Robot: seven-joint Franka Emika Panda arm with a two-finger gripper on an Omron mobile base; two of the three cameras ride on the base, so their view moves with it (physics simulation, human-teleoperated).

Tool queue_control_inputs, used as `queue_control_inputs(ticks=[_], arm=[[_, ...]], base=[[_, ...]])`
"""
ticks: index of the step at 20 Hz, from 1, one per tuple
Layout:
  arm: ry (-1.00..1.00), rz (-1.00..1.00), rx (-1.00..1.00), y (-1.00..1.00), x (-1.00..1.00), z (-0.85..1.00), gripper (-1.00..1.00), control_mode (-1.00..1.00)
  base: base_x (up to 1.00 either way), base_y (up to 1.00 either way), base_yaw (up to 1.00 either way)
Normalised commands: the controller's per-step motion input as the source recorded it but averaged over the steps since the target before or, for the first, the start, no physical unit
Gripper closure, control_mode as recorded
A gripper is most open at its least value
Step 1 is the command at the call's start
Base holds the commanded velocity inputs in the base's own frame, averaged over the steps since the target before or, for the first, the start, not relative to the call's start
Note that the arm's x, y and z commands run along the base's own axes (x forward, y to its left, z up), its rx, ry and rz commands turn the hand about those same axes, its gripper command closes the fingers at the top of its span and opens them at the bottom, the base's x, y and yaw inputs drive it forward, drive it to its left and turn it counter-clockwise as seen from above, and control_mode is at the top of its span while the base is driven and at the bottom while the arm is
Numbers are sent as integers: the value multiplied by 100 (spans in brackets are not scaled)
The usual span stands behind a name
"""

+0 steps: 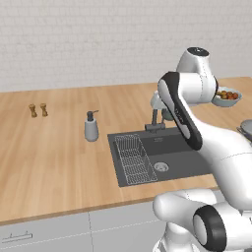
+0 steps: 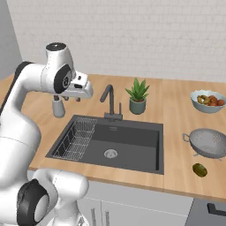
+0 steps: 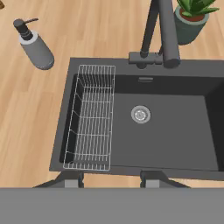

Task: Put the colander in the sink, put the kiwi in the colander, and turn on the sink faucet and pour water over the colander.

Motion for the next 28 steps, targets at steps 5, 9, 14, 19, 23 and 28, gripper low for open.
queue_control_inputs(ticks=[5, 9, 14, 19, 23, 28], arm=[[0, 1, 0, -42, -12, -10, -100, -100], [1, 1, 0, -99, -41, -14, -100, -100], [10, 0, 0, -100, -16, -19, -100, -100], [10, 0, -4, -100, 0, -50, -100, -100], [3, 0, -6, -100, 0, -71, -100, -100], [8, -5, -16, -80, 19, -40, -100, -100]], base=[[0, 0, 0], [0, 0, 0], [0, 0, 0], [0, 0, 0], [0, 0, 0], [0, 0, 0]])
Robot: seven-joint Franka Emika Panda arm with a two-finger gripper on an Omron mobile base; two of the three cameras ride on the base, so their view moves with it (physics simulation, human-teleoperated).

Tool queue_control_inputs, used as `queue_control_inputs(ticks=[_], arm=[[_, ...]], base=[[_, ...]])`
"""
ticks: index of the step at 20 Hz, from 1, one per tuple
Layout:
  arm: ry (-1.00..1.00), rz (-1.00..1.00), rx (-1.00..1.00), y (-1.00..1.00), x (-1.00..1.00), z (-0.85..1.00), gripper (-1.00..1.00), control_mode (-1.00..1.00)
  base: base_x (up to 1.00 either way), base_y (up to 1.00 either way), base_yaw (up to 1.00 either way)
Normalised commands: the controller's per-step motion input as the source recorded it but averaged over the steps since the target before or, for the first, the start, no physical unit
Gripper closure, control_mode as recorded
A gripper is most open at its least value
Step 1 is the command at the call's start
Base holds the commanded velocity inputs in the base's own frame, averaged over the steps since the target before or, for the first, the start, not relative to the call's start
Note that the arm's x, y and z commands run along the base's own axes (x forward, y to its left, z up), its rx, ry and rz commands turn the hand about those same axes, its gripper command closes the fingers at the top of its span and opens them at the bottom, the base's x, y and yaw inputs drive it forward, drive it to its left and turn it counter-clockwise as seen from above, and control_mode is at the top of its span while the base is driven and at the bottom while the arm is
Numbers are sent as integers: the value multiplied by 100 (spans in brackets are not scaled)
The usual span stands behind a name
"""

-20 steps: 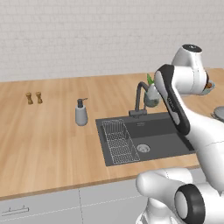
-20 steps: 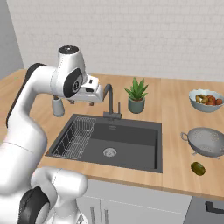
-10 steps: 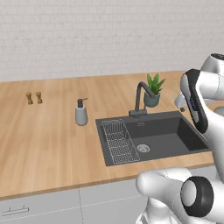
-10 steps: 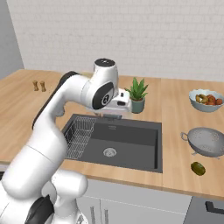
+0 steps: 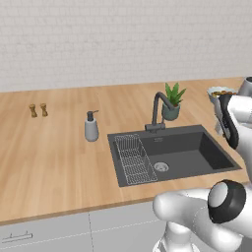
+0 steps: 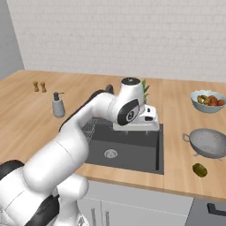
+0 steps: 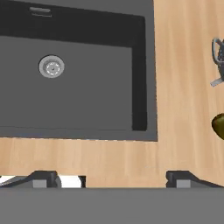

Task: Put the colander in the sink, put the kiwi in the colander, and turn on the sink faucet and pour water over the colander.

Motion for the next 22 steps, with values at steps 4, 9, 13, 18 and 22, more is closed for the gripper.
queue_control_inputs(ticks=[4, 9, 13, 18, 22], arm=[[2, -1, -2, -91, 33, -21, -100, -100], [2, 0, 0, -85, 45, 0, -100, -100], [2, 0, 0, -72, 44, 0, -100, -100], [4, 0, 0, -56, 20, -16, -100, -100], [1, 0, 0, -45, 16, -21, -100, -100]], base=[[0, 0, 0], [0, 0, 0], [0, 0, 0], [0, 0, 0], [0, 0, 0]])
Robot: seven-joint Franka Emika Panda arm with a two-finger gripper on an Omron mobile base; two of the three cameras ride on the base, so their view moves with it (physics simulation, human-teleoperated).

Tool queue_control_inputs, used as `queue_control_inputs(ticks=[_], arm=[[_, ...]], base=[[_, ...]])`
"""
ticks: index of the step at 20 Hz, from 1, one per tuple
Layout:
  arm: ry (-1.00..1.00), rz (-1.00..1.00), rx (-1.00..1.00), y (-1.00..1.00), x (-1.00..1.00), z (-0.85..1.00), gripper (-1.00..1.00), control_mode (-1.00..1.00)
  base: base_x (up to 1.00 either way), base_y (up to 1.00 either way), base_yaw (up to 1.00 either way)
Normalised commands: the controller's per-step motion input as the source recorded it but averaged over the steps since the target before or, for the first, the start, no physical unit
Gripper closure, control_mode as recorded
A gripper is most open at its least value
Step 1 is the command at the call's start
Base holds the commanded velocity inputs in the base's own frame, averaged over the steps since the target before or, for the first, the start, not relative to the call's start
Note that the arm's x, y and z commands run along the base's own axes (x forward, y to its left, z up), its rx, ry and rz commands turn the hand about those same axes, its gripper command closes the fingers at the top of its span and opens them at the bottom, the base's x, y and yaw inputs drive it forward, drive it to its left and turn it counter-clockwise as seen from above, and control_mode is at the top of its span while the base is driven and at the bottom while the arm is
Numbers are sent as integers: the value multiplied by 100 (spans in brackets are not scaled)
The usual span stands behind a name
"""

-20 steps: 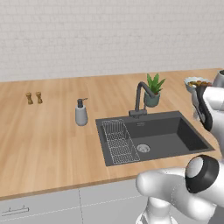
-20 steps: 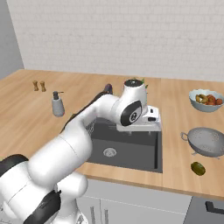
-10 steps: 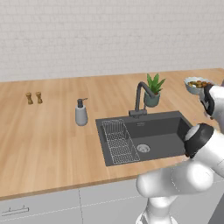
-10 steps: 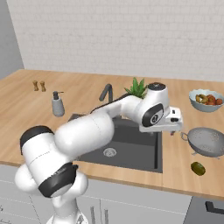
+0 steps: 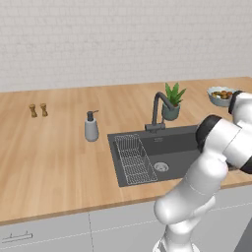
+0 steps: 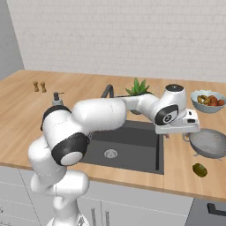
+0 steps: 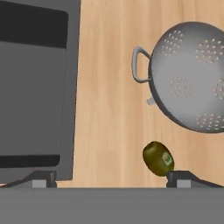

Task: Put the colander in the sink, put the kiwi in the colander, and turn on the sink faucet and pour water over the colander.

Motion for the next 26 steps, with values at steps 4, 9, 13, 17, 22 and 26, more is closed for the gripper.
queue_control_inputs(ticks=[4, 9, 13, 17, 22, 26], arm=[[0, 0, 0, -32, 11, -31, -100, -100], [0, 0, 0, -15, 7, -36, -100, -100], [0, 0, 0, -20, 20, -22, -100, -100], [0, 0, 0, -21, 28, -15, -100, -100], [0, 0, 0, -16, 33, -15, -100, -100], [0, 0, 0, -15, 36, -21, -100, -100]], base=[[0, 0, 0], [0, 0, 0], [0, 0, 0], [0, 0, 0], [0, 0, 0], [0, 0, 0]])
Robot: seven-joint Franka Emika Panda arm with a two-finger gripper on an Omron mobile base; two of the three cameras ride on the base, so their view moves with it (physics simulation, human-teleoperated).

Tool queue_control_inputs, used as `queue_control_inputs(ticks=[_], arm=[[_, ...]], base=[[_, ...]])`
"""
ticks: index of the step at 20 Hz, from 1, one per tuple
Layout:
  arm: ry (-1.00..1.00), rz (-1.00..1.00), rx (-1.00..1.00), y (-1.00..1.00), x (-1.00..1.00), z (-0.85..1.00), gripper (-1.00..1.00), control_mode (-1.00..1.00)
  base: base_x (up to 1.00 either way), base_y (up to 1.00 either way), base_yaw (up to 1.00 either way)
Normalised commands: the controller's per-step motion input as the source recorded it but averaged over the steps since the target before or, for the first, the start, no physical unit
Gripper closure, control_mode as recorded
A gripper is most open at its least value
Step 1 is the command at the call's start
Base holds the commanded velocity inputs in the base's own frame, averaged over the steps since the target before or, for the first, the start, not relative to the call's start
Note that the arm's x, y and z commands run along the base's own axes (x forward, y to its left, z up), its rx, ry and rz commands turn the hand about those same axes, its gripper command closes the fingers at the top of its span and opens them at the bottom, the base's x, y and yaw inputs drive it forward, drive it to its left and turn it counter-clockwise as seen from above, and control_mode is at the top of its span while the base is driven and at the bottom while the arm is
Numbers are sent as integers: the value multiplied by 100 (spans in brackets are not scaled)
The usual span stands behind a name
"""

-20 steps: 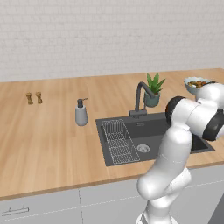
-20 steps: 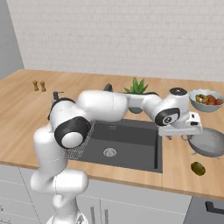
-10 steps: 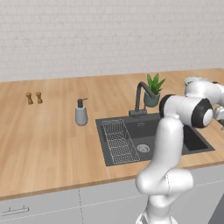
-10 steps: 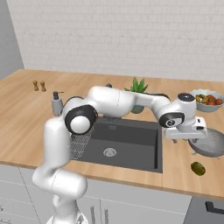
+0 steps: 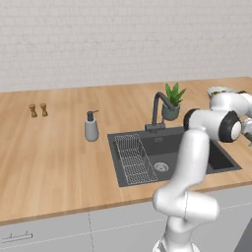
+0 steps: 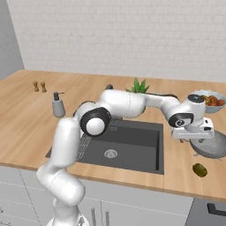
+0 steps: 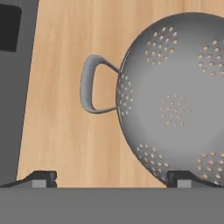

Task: Put the colander in the sink, put the kiwi in the colander, and turn on the sink faucet and pour water over the colander.

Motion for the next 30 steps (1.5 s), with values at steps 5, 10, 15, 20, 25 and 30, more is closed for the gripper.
queue_control_inputs(ticks=[5, 10, 15, 20, 25, 30], arm=[[0, 0, 0, -10, 33, -34, -100, -100], [0, 0, 0, -13, 32, -38, -100, -100], [0, 0, 0, -15, 26, -19, -100, -100], [0, 0, 0, -17, 7, -18, -100, -100], [0, 0, 0, 0, 0, -36, 100, -100], [0, 0, 0, 0, 0, -6, 100, -100]], base=[[0, 0, 0], [0, 0, 0], [0, 0, 0], [0, 0, 0], [0, 0, 0], [0, 0, 0]])
